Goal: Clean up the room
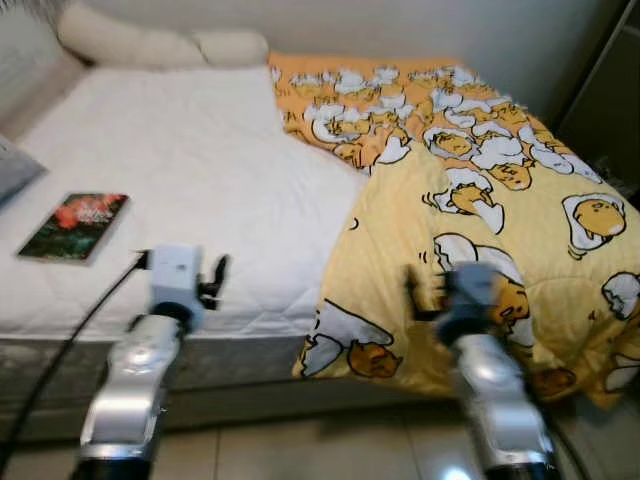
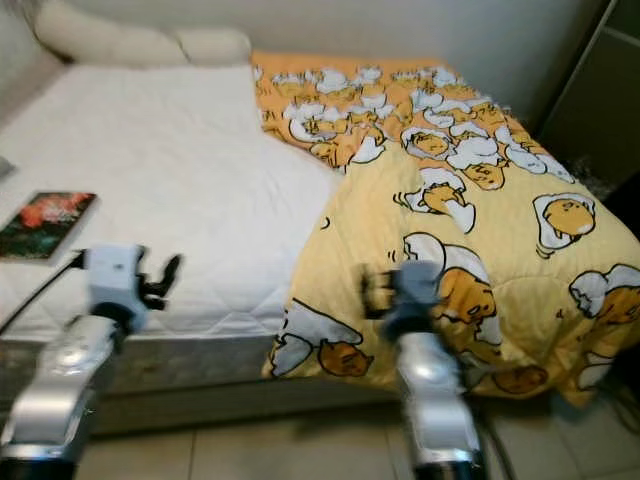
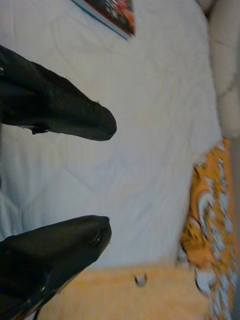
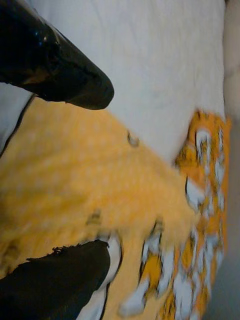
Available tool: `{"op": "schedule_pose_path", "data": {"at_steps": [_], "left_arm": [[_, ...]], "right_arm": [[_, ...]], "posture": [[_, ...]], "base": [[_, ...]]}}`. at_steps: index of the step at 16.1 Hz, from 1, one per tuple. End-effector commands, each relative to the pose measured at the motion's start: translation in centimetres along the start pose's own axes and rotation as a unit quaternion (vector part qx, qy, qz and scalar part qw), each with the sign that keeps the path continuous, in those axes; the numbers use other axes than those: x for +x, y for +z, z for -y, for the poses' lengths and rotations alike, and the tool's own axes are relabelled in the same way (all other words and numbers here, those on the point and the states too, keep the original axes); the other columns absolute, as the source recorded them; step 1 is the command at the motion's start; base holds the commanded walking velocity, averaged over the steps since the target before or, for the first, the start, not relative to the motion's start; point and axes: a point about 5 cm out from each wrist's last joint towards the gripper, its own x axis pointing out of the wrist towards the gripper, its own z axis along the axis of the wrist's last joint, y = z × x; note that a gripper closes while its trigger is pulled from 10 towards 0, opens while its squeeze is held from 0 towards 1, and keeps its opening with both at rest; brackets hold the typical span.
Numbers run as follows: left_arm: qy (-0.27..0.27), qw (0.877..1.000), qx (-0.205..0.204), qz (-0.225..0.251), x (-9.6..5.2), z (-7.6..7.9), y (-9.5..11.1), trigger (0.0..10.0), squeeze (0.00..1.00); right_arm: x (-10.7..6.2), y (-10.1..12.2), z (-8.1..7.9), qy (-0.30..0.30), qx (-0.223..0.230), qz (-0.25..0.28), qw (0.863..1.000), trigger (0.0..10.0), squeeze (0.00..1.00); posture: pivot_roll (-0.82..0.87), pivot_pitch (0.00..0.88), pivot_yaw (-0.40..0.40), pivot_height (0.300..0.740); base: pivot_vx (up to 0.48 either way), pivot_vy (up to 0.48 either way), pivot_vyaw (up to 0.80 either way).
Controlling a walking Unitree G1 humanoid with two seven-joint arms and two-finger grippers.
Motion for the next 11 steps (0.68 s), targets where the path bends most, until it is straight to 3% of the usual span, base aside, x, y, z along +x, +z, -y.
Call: {"op": "schedule_pose_path", "data": {"at_steps": [1,2,3,11], "left_arm": [[-0.013,1.0,0.002,0.004,0.24,0.71,0.33,10.0,0.0],[-0.014,1.0,0.003,0.005,0.26,0.77,0.36,10.0,0.0],[-0.016,1.0,0.004,0.004,0.27,0.84,0.33,10.0,0.0],[-0.027,1.0,0.009,0.0,0.3,1.15,0.22,10.0,0.0]], "right_arm": [[0.02,0.37,0.69,-0.005,-0.01,0.003,1.0,10.0,1.0],[0.06,0.45,0.64,-0.005,-0.011,0.005,1.0,10.0,1.0],[0.04,0.33,0.76,-0.024,0.021,0.002,0.999,10.0,1.0],[0.08,-0.02,0.46,-0.013,0.006,-0.011,1.0,10.0,1.0]], "posture": [[0.03,0.0,-0.038,0.74],[0.03,0.0,-0.038,0.74],[0.02,0.0,-0.036,0.74],[0.02,0.0,-0.033,0.74]], "base": [[0.349,0.0,0.8],[0.341,0.0,0.8],[0.341,0.0,0.0],[0.328,0.0,0.0]]}}
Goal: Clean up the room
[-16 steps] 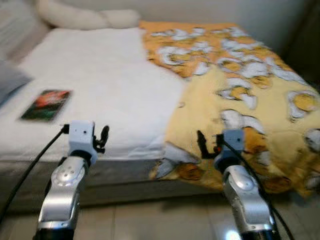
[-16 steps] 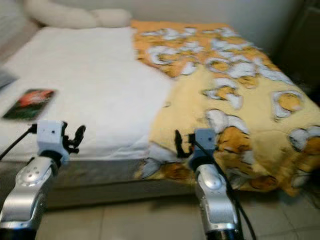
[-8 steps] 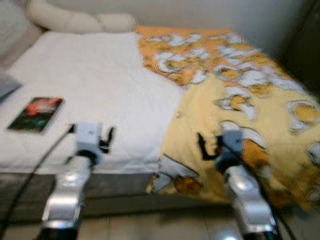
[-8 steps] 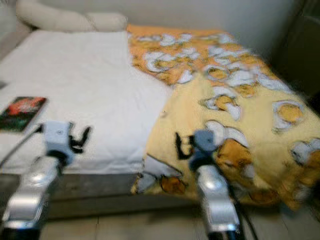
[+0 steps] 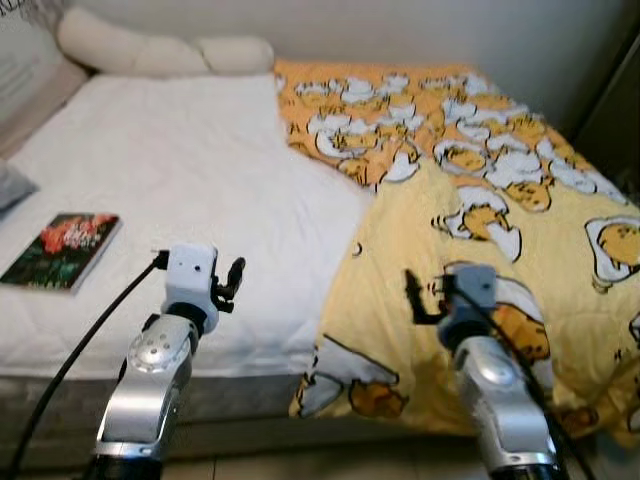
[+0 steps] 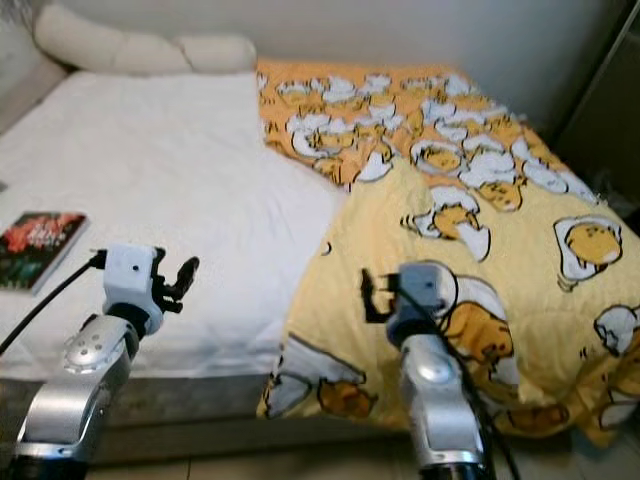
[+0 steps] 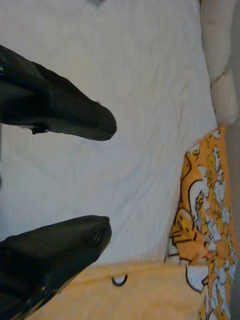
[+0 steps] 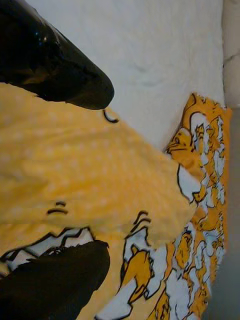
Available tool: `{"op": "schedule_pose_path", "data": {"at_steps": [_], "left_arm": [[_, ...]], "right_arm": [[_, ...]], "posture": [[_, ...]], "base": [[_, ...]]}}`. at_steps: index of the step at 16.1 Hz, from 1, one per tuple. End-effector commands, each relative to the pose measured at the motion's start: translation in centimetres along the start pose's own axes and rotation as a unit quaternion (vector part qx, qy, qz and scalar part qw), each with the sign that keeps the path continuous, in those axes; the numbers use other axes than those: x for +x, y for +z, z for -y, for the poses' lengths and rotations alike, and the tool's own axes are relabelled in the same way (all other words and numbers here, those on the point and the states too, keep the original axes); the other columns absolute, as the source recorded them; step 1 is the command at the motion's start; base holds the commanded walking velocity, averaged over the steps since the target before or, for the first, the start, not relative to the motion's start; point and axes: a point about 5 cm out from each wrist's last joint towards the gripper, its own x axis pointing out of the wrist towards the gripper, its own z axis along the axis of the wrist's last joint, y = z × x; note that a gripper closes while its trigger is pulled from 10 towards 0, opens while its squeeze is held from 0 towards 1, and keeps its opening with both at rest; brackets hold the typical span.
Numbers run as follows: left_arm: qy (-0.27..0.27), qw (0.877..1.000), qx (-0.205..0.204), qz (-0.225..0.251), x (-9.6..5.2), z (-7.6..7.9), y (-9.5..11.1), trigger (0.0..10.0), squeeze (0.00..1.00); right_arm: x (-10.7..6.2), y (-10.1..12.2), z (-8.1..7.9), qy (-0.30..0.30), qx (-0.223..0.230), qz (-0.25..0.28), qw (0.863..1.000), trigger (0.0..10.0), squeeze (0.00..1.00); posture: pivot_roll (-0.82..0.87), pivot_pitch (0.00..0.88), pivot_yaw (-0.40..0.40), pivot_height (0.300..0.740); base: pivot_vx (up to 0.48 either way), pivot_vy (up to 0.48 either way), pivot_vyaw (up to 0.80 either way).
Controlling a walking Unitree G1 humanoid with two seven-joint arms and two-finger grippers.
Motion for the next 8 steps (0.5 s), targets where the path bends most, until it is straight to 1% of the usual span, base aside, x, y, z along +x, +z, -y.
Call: {"op": "schedule_pose_path", "data": {"at_steps": [1,8], "left_arm": [[0.009,1.0,0.007,0.001,-0.04,-0.67,0.21,10.0,0.0],[0.007,1.0,0.008,-0.001,-0.05,-0.63,0.13,10.0,0.0]], "right_arm": [[0.21,0.3,-0.88,0.016,0.003,0.002,1.0,10.0,1.0],[0.21,0.03,-1.21,0.023,0.002,-0.006,1.0,10.0,1.0]], "posture": [[0.02,0.0,-0.031,0.74],[0.02,0.0,-0.028,0.74]], "base": [[0.304,0.0,0.0],[0.298,0.0,0.0]]}}
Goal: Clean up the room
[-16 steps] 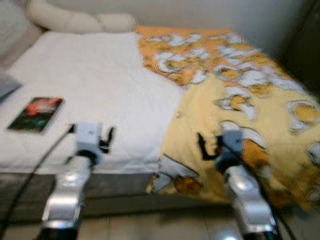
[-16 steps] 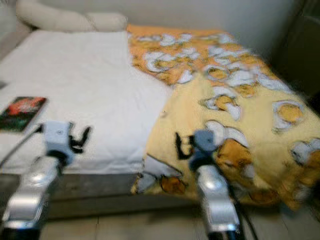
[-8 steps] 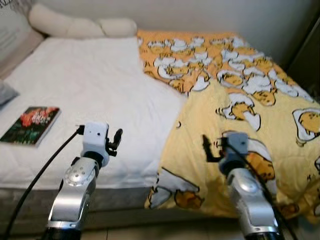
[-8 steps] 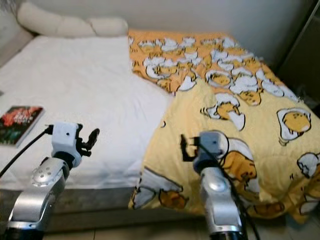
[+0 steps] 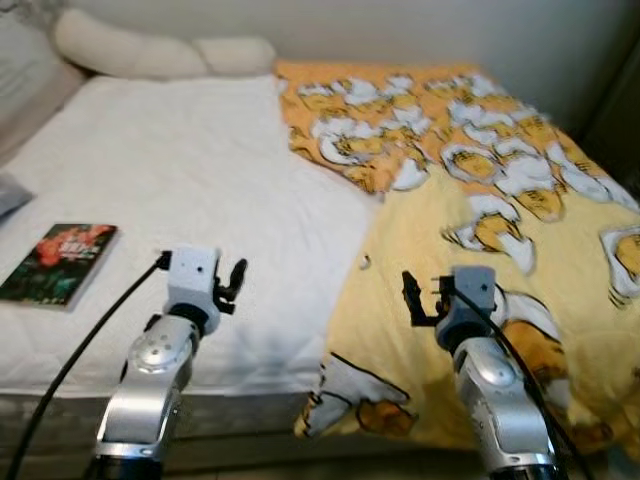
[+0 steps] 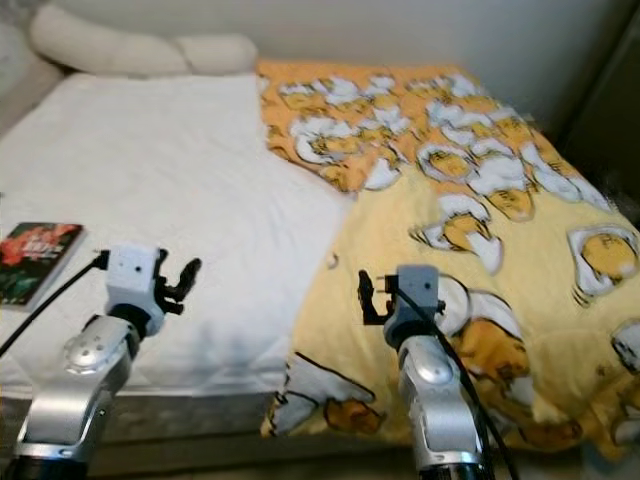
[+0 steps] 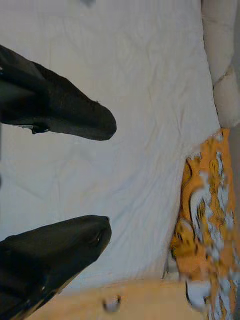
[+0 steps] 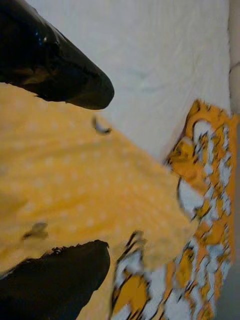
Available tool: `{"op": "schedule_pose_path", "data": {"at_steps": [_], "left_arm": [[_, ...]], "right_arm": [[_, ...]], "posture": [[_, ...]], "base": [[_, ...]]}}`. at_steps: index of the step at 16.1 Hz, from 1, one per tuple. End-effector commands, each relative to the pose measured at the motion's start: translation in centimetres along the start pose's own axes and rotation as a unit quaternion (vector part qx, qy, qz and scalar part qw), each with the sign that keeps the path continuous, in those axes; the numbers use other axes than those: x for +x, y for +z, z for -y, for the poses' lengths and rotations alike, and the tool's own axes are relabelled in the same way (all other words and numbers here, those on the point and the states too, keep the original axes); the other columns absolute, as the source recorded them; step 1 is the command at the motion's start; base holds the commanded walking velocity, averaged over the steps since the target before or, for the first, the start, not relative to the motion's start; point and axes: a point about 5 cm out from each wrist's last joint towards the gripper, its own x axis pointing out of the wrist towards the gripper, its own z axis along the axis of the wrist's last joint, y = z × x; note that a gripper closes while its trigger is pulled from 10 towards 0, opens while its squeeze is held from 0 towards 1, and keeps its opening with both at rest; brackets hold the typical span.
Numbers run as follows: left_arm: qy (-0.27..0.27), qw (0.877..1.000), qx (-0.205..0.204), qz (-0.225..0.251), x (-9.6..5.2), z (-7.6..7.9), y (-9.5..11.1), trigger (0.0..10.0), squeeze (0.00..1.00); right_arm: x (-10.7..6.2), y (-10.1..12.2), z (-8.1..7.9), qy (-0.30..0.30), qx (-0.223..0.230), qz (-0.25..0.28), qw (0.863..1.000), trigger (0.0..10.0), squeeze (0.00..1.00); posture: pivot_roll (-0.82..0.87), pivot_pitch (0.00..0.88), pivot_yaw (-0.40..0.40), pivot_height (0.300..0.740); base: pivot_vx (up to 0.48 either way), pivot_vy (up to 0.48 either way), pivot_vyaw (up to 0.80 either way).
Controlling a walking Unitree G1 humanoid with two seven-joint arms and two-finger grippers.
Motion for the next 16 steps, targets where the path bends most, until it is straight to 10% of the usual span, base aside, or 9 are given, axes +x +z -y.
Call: {"op": "schedule_pose_path", "data": {"at_steps": [1,16], "left_arm": [[0.008,1.0,0.002,0.003,0.05,-0.41,0.27,10.0,0.0],[0.009,1.0,0.015,0.004,-0.61,-0.51,-0.17,10.0,0.0]], "right_arm": [[0.19,0.3,-0.62,0.01,0.001,0.001,1.0,10.0,1.0],[-0.25,0.45,-0.44,0.037,-0.014,-0.007,0.999,10.0,1.0]], "posture": [[0.02,0.0,-0.028,0.74],[0.02,0.0,-0.017,0.74]], "base": [[0.3,0.0,0.0],[0.273,0.0,0.11]]}}
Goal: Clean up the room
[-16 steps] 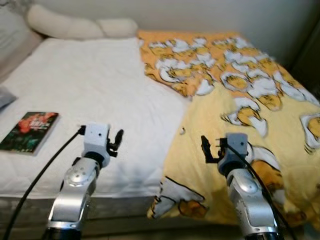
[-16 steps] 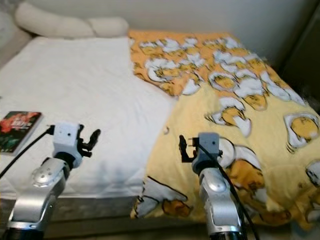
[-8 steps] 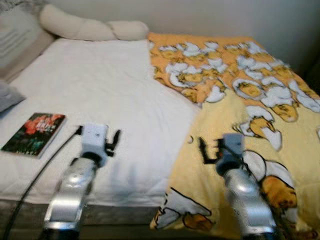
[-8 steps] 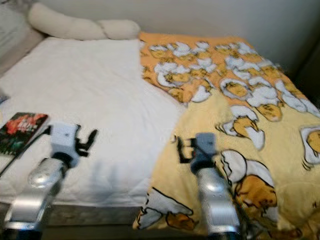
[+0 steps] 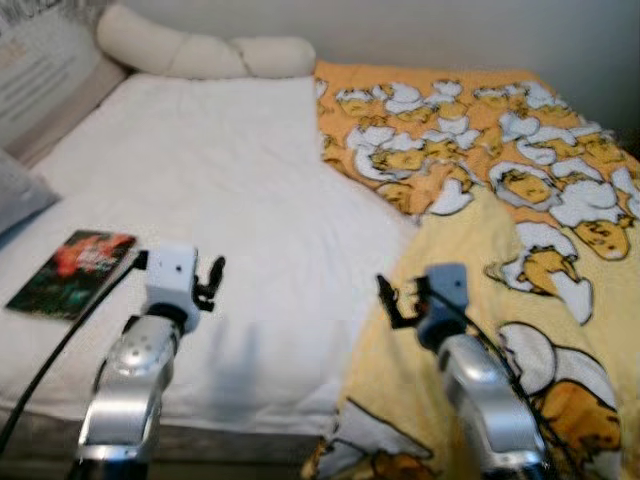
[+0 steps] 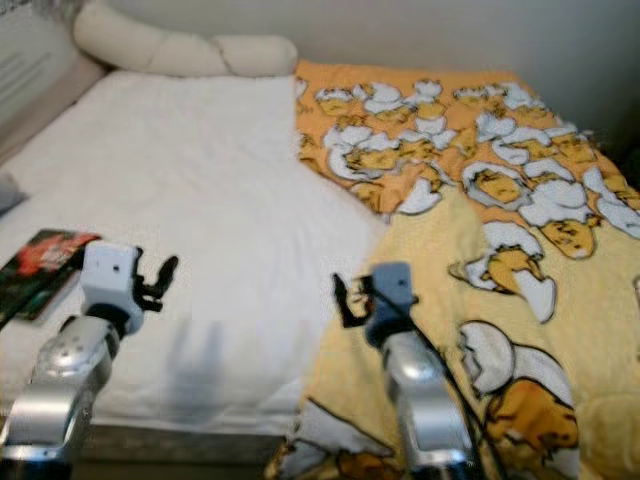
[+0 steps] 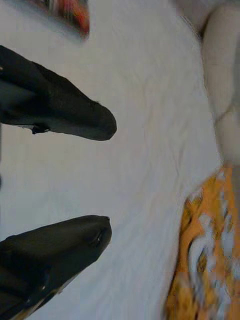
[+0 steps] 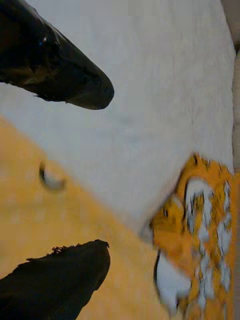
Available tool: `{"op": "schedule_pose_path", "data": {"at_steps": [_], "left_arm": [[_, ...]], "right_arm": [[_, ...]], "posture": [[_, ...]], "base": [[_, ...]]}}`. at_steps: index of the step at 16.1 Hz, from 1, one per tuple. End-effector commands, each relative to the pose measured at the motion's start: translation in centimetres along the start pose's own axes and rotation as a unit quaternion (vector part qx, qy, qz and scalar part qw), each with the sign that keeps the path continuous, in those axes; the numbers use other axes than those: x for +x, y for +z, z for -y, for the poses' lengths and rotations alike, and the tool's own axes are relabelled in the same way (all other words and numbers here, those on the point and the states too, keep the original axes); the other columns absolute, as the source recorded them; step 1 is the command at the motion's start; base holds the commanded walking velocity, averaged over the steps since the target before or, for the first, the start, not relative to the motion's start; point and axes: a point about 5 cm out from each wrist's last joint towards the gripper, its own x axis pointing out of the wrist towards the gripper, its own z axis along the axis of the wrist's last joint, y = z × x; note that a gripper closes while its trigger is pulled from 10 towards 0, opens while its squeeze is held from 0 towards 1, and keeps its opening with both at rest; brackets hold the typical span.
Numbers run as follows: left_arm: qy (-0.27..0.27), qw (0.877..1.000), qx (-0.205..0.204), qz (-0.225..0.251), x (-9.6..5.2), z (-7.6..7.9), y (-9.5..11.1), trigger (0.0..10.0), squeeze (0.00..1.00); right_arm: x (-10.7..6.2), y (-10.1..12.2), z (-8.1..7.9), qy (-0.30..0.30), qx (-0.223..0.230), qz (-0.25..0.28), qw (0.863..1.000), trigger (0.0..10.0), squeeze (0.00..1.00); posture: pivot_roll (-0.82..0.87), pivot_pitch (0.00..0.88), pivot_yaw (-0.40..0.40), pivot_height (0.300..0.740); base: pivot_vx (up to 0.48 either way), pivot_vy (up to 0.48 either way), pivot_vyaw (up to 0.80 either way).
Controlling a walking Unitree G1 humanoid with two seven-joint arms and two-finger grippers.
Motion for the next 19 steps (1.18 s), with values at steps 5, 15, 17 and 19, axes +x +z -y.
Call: {"op": "schedule_pose_path", "data": {"at_steps": [5,15,17,19], "left_arm": [[-0.073,0.995,0.064,-0.003,0.1,0.3,0.2,10.0,0.0],[-0.299,0.938,0.16,-0.074,-0.7,0.8,-0.3,10.0,0.0],[-0.319,0.93,0.15,-0.109,-1.6,0.6,-0.9,10.0,0.0],[-0.337,0.922,0.137,-0.136,-2.4,0.7,-1.2,10.0,0.0]], "right_arm": [[1.0,-1.1,1.5,-0.027,-0.019,-0.055,0.998,10.0,1.0],[6.7,-3.5,0.0,0.029,-0.077,-0.267,0.96,10.0,0.0],[6.6,-4.3,-0.4,0.018,-0.064,-0.295,0.953,10.0,0.0],[6.3,-5.1,-0.6,0.023,-0.077,-0.306,0.949,4.3,0.0]], "posture": [[0.01,0.0,0.007,0.74],[0.03,0.0,0.008,0.74],[0.04,0.0,-0.006,0.74],[0.05,0.0,-0.015,0.74]], "base": [[0.0,0.0,0.0],[0.0,0.0,0.0],[0.0,0.0,0.0],[0.0,0.0,0.0]]}}
